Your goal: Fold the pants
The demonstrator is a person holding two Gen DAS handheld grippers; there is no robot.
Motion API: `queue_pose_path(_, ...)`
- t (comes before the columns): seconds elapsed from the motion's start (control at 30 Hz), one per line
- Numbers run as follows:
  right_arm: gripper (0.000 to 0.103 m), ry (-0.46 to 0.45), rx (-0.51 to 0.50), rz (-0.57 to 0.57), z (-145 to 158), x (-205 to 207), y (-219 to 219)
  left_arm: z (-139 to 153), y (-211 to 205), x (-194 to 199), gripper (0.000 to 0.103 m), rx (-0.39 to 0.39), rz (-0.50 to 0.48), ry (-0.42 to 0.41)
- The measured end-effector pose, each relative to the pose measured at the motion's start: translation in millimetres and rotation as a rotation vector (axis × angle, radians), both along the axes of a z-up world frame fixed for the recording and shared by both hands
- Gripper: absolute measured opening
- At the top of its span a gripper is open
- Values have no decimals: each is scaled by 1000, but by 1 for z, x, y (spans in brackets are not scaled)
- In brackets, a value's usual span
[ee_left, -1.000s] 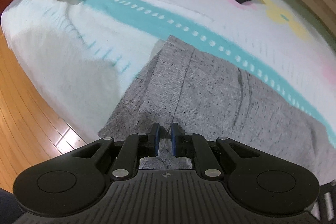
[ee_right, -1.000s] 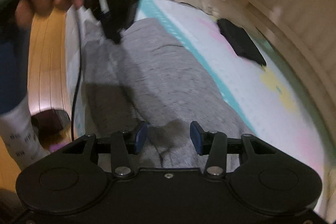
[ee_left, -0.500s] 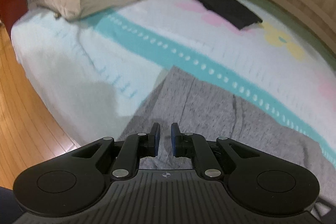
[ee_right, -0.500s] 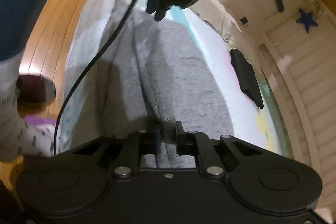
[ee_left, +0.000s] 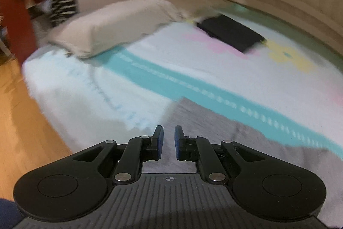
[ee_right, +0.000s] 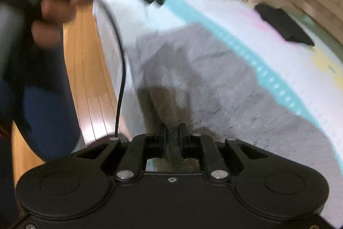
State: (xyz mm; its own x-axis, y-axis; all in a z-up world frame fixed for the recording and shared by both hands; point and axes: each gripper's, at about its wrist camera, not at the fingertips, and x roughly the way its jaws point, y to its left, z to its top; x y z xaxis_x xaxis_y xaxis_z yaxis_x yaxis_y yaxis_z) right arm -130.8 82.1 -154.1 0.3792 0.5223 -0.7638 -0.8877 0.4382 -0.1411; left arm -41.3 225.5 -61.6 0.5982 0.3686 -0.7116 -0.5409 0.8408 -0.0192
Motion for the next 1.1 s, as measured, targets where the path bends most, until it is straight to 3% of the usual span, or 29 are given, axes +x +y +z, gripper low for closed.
queue_pose_path(0.1,20,-12,-10,8,-4,0,2,-14,-17,13,11,-17,-141,56)
queue_pose_path(0.2,20,12,8,-4,-1,3,-1,-38,-28,27,11,-105,-245,152)
queue_pose_path(0.27,21,25,20,-12,1,5,-3,-57,-31,33,13,-104,-252,247)
queue_pose_path(0.47,34,14,79,-30,27,11,-28,-57,-27,28,14,-81,-228,251)
queue_pose_path(0.57,65,-21,148,-117,42,23,-57,-45,-27,29,13,-63,-188,237)
queue_pose_path(0.6,82,-51,170,-150,46,28,-67,-39,-30,30,13,-39,-181,225)
queue_pose_path(0.63,89,-92,187,-185,49,32,-76,-32,-34,31,13,-14,-185,210)
queue_pose_path(0.77,91,-210,208,-300,55,54,-106,-9,-59,47,13,29,-266,164)
queue_pose_path(0.93,99,-65,328,-301,58,89,-144,-7,-87,85,13,-23,-388,148)
queue_pose_path(1.0,101,-22,320,-381,62,109,-150,-17,-104,89,13,-36,-424,161)
queue_pose_path(1.1,101,61,288,-401,60,143,-155,-49,-119,93,13,-69,-482,249)
